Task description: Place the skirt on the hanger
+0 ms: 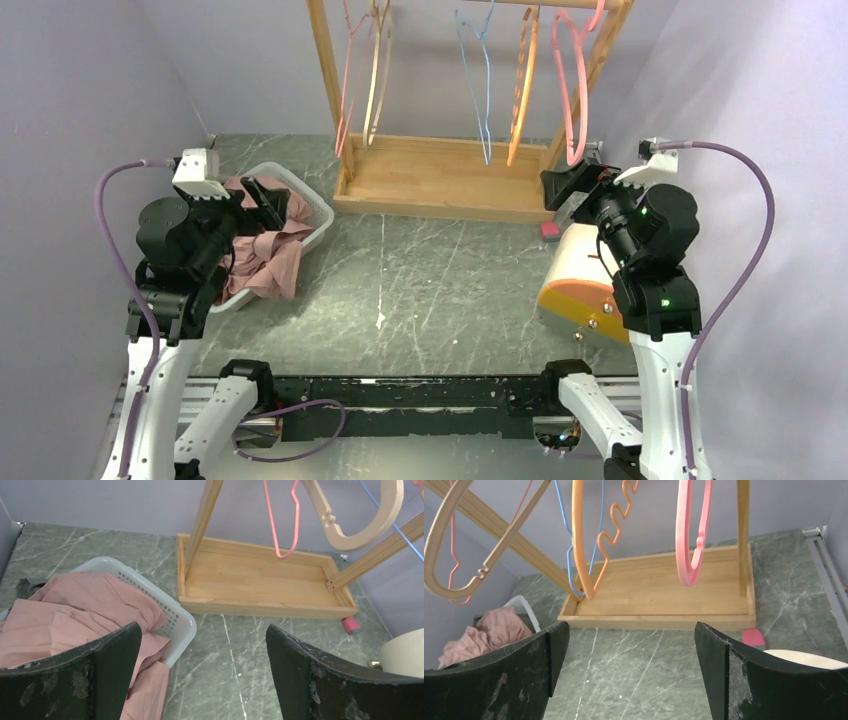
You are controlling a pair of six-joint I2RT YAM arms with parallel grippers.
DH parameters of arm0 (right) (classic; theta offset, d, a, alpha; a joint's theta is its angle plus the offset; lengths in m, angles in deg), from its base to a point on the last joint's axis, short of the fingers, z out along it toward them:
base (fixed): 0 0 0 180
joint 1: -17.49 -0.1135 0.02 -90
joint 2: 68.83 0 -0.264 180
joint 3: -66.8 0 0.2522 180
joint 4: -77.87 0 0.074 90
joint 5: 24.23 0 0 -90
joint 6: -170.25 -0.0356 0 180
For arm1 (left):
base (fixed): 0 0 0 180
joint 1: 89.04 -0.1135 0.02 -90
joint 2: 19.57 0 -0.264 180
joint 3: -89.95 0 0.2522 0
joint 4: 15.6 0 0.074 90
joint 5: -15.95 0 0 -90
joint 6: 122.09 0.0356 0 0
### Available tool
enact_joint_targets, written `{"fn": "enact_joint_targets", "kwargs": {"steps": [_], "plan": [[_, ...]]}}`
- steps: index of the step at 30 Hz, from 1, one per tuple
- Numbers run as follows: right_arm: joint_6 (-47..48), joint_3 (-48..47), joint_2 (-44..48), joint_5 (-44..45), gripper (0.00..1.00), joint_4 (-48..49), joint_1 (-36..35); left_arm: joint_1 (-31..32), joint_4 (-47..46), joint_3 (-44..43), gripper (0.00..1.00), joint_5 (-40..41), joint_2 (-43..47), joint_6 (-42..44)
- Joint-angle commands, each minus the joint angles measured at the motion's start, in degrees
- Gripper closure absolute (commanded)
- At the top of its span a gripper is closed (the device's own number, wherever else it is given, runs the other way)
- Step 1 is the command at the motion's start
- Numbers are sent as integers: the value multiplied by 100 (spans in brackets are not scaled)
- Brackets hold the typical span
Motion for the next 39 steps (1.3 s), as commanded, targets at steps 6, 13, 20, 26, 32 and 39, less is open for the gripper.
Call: {"fn": "enact_joint_targets", "kwargs": {"steps": [6,13,20,26,32,39], "plan": [[-132,299,-124,-875,0,164,101,-120,177,-23,0,742,-250,-1221],[-346,1175,-335,-1623,4,924,108,-233,640,-626,0,1318,-1347,-1825],[-926,2170,-755,-2169,9,2296,-294,-943,581,-589,0,1129,-2259,-1901],[-938,2303,-1325,-983,12,2731,-1634,-1676,678,-181,4,531,-2659,-1989],[-1210,2640,-1543,-845,13,3336,-2023,-1721,746,232,6,72,-2794,-1880],[-1379,2890,-1595,-877,13,3651,-2189,-1722,786,392,19,309,-3306,-1642]]}}
